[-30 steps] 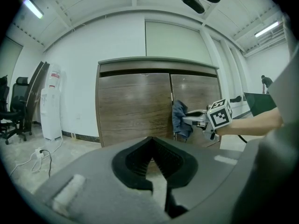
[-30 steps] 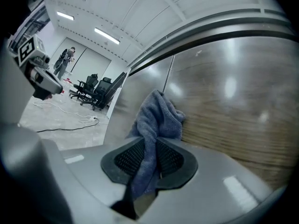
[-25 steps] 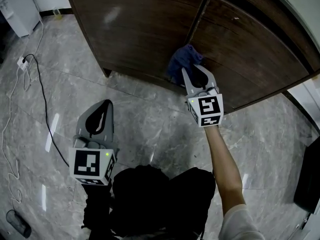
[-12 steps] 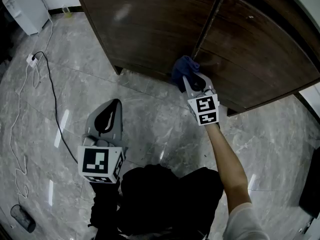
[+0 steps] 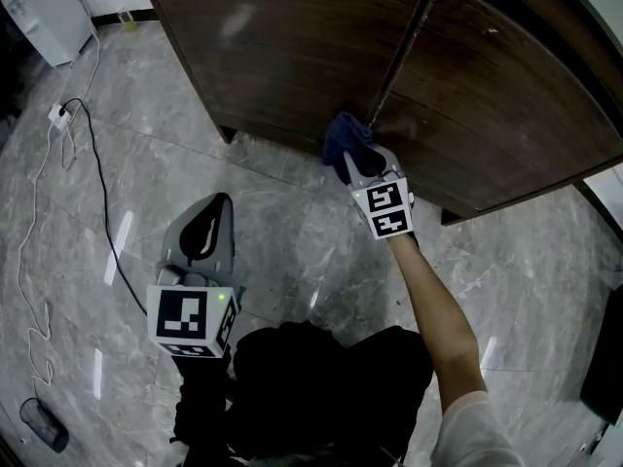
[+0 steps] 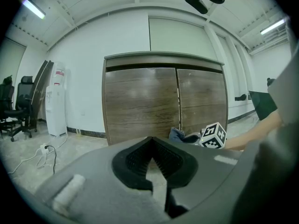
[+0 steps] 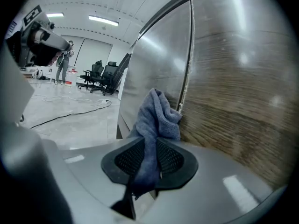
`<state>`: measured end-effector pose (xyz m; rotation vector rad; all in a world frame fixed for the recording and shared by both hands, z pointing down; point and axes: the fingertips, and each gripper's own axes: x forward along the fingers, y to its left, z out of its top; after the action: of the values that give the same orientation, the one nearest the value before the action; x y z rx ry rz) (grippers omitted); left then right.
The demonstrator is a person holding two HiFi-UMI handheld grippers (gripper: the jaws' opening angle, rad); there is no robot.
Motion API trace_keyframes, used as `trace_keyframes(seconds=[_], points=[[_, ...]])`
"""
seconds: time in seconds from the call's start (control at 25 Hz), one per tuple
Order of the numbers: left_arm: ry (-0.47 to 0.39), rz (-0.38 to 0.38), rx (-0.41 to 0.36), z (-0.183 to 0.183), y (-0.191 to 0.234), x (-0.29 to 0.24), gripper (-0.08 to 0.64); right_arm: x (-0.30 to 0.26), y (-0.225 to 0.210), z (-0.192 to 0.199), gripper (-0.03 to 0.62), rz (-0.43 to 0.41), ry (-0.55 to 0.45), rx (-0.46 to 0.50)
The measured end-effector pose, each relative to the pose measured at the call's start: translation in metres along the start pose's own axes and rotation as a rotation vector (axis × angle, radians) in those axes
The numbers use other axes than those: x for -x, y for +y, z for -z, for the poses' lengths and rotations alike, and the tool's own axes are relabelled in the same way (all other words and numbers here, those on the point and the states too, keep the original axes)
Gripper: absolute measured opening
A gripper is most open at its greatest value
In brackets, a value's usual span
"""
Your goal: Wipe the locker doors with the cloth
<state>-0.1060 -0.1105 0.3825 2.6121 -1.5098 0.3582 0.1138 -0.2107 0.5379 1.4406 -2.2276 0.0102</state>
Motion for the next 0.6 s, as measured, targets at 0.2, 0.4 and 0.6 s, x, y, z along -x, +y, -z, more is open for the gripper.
trace_keyframes(seconds=[0.2,0.4,0.6], points=[[0.0,-0.002,0.002,0.0,0.001,0.001,0.0,-0.001,0.0,-0.002,0.08,-0.004,0.01,-0.021],[-0.002,0.002,0.003,0.0,0.001,0.001,0.0,0.005,-0.004,-0.025,0.08,0.013,-0.03,-0.01],[-0.007,-0.001,0.008,-0.002,0.002,0.0,0.0,0.012,-0.01,-0.061,0.08,0.018,-0.079,-0.008]])
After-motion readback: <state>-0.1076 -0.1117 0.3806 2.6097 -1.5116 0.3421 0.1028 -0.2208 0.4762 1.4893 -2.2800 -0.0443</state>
